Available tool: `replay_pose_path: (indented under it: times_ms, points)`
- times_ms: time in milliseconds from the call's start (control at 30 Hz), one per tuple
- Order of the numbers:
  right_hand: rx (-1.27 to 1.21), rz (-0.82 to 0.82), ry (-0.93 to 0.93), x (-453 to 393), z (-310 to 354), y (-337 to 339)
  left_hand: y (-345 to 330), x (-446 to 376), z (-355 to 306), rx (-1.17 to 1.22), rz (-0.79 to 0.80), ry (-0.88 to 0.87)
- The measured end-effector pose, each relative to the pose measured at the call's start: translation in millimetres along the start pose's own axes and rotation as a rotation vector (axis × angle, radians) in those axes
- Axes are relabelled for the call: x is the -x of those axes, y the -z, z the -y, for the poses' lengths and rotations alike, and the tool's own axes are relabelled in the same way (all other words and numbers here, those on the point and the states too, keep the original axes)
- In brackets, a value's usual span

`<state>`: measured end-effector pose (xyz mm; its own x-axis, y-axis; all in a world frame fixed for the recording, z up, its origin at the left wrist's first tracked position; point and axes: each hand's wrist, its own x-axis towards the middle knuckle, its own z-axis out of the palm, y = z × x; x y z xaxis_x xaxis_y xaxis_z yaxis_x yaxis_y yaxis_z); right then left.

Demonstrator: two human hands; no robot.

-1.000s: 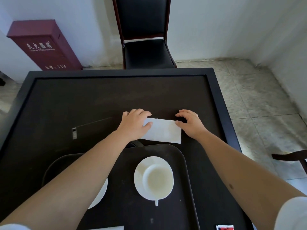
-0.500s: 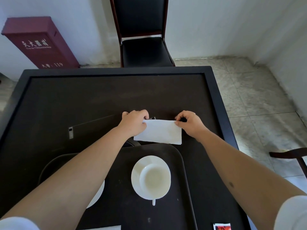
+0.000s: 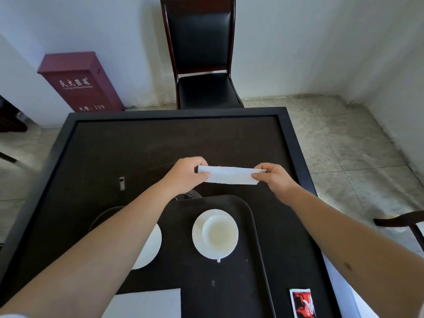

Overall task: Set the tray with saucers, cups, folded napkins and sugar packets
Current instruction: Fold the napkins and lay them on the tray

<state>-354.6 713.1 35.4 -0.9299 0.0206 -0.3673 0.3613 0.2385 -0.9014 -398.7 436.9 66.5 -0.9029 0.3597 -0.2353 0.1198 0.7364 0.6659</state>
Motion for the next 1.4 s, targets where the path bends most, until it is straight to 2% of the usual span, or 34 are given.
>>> replay_pose_path:
  times_ms: [133,300,467,633,800,1067,1400]
  points:
    - [-0.171,-0.013,0.056,39.5,21.0,-0.5,8.3,33.1,-24.9,0.168,-0.053,0.01]
    - [-0.337,-0.132,0.086,103.3,42.7,-7.6,9.3,92.2,-51.7,0.493,-0.11,0.044]
    - [-0.387,-0.118,0.054,164.1,45.8,-16.1,-0.2,150.4,-62.6,0.706,-0.126,0.112]
    - [-0.404,-0.108,-0.021,209.1,24.2,-39.3,-27.8,205.5,-47.0,0.749,-0.152,0.21]
    - [-0.321,-0.074,-0.109,242.0,-13.1,-77.6,-48.8,259.8,-23.6,0.631,-0.179,0.33]
    - [-0.221,0.013,-0.299,271.8,-37.8,-144.6,-60.6,333.7,24.5,0.768,-0.288,0.511]
    - [-0.039,-0.032,-0.377,267.8,-58.1,-223.4,-54.7,365.7,94.7,0.679,-0.149,0.608]
